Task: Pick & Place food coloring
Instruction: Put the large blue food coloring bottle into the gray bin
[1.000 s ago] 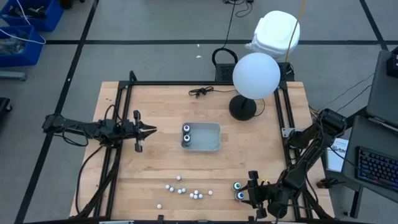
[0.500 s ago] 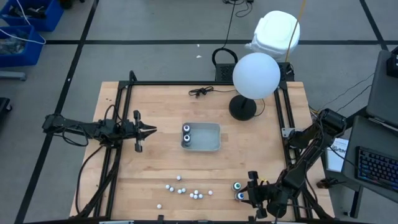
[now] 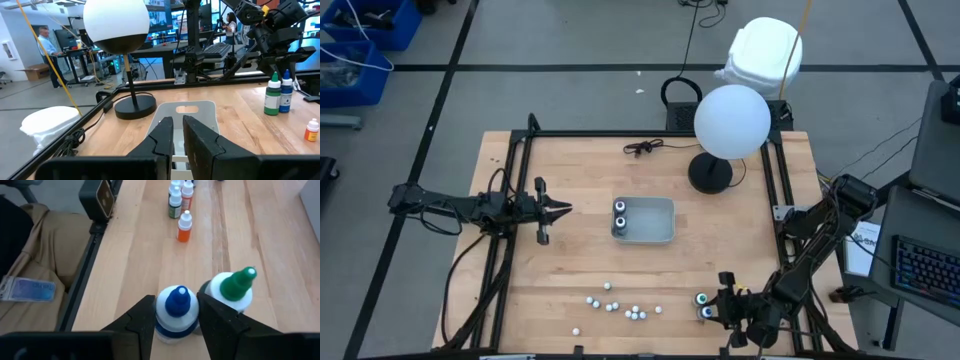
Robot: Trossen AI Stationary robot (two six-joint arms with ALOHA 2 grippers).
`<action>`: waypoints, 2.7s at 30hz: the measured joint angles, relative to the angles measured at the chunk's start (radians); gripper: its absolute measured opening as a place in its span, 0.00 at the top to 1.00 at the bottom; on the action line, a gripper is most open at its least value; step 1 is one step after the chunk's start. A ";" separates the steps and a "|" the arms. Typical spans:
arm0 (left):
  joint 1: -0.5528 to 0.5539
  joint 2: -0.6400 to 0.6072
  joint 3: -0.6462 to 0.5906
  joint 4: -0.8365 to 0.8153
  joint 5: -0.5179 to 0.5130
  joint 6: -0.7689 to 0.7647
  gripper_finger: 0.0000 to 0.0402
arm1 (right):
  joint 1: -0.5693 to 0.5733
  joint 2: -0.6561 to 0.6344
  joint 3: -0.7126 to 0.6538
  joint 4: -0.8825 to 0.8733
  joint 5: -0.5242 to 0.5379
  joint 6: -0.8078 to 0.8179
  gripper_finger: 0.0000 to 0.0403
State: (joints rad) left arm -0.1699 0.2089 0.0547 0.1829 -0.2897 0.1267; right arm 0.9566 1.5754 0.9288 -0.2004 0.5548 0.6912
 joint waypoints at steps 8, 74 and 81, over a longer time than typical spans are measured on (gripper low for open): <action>0.000 0.000 0.000 -0.001 0.000 0.001 0.87 | -0.002 0.002 0.001 0.001 -0.019 0.000 0.68; 0.000 0.000 0.000 0.001 -0.060 0.000 0.87 | -0.466 -0.442 0.139 -0.203 -0.271 -0.404 0.73; 0.000 0.000 0.000 -0.001 -0.060 0.000 0.87 | -0.488 -0.382 0.137 -0.198 -0.271 -0.406 0.71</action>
State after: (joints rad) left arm -0.1696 0.2092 0.0547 0.1822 -0.3496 0.1265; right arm 0.4690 1.1935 1.0663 -0.3984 0.2840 0.2851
